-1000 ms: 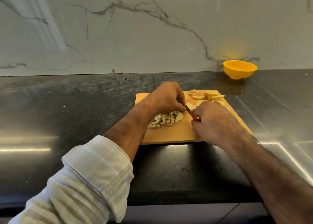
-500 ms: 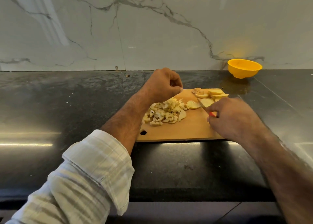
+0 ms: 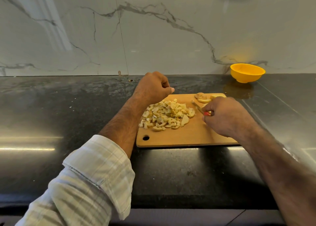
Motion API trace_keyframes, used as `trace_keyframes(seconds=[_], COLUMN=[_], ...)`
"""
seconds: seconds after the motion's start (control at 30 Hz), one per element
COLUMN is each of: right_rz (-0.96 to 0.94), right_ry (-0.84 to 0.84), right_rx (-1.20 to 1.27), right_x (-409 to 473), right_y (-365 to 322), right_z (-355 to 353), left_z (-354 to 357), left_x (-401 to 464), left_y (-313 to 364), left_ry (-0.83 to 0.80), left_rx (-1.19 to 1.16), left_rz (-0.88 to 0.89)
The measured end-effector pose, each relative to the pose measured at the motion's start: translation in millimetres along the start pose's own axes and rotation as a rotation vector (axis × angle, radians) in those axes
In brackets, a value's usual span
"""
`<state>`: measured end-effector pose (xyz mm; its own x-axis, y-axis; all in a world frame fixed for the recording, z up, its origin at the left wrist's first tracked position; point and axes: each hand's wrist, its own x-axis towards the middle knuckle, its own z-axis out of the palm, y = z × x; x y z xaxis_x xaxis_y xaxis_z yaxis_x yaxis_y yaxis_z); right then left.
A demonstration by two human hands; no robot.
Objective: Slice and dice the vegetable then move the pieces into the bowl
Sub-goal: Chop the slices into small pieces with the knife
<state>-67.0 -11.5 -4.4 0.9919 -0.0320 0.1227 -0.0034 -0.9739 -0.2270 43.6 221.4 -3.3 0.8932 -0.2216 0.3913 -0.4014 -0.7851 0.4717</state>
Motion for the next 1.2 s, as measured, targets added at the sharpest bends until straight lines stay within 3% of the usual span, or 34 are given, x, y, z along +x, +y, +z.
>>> trace_keyframes(seconds=[0.2,0.33,0.5,0.8,0.87,1.03,1.2], right_rz=[-0.096,-0.067,0.013,-0.054,-0.044,0.050,-0.017], right_ry=[-0.025,0.051,-0.024,0.035,0.085,0.023,-0.006], right_rx=[0.132,0.011,-0.093,0.068,0.036,-0.091,0.075], right_x=[-1.6,-10.0,-29.5,-29.3,-33.9,-39.7,-27.1], right_y=[-9.0,3.8,6.1,-14.4,-3.2,9.1,-10.9], right_z=[-5.9,-16.3,-10.0,0.4,-5.1,-2.0,4.4], left_z=[1.8,2.5,-1.0,-5.1,-5.4,-4.7,-5.4], left_x=[-1.8,-0.8,-1.6,-2.2,-1.3,-1.3,-3.3], left_y=[0.3,1.0,1.2,-2.1,-2.2,-0.4,1.0], left_ry=[-0.018,-0.019,-0.004,0.037,0.044,0.033,0.033], left_rx=[0.040,0.055,0.062,0.057,0.060,0.073,0.078], left_rz=[-0.006,0.002,-0.003,-0.004,-0.004,0.003,-0.008])
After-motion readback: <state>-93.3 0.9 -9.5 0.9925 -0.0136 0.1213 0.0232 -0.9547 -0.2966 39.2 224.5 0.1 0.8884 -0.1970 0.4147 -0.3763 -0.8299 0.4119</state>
